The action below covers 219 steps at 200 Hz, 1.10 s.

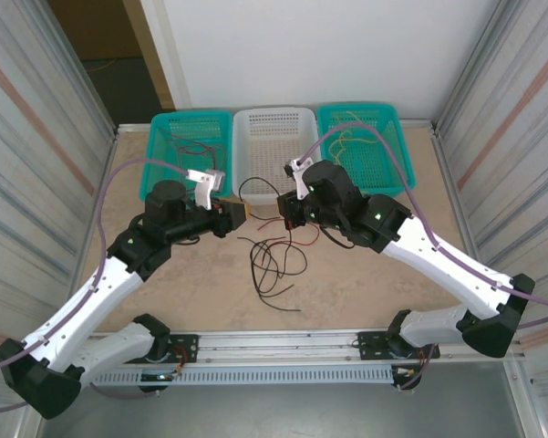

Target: Untangle the cables

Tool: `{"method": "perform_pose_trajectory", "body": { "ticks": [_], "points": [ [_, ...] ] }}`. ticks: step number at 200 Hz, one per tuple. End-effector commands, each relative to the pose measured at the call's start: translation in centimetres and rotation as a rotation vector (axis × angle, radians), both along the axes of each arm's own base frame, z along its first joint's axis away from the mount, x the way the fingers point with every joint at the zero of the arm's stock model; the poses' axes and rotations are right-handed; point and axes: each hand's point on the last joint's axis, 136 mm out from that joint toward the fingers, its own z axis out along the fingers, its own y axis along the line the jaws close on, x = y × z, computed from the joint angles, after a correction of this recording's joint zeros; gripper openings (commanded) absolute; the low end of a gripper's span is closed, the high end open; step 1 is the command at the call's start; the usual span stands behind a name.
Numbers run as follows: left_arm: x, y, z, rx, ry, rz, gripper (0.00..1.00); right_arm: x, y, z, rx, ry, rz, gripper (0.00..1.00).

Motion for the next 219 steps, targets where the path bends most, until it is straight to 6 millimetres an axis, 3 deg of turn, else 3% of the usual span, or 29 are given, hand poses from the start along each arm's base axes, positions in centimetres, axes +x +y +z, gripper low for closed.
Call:
{"method": "perform_pose_trajectory", "body": {
  "ticks": [1,11,49,80,116,173,219],
  "points": [
    [0.3,0.4,1.8,0.014,-0.064,0.026,0.34,-0.7,0.0,2.7,0.050,-0.048,0.032,0.01],
    [0.5,0.6,1.8,0.020,-0.071,0.037,0.38,-0.8,0.1,2.9,0.060,-0.047,0.039,0.01],
    [1.5,1.7,2.3,0.042,-0.110,0.118,0.36,-1.1,0.2,4.0,0.086,-0.054,0.054,0.01],
    [2.1,2.1,3.1,0.051,-0.146,0.153,0.40,-1.3,0.5,4.7,0.104,-0.055,0.072,0.01],
    [2.3,1.9,3.9,0.048,-0.174,0.147,0.31,-1.6,0.9,5.1,0.116,-0.051,0.098,0.01],
    [2.4,2.3,4.7,0.112,-0.242,0.143,0.00,-1.5,0.8,4.8,0.098,-0.050,0.091,0.02],
    [1.3,4.4,4.2,0.382,-0.375,0.164,0.00,-1.2,0.4,4.6,0.044,-0.063,0.088,0.02]
  ]
}}
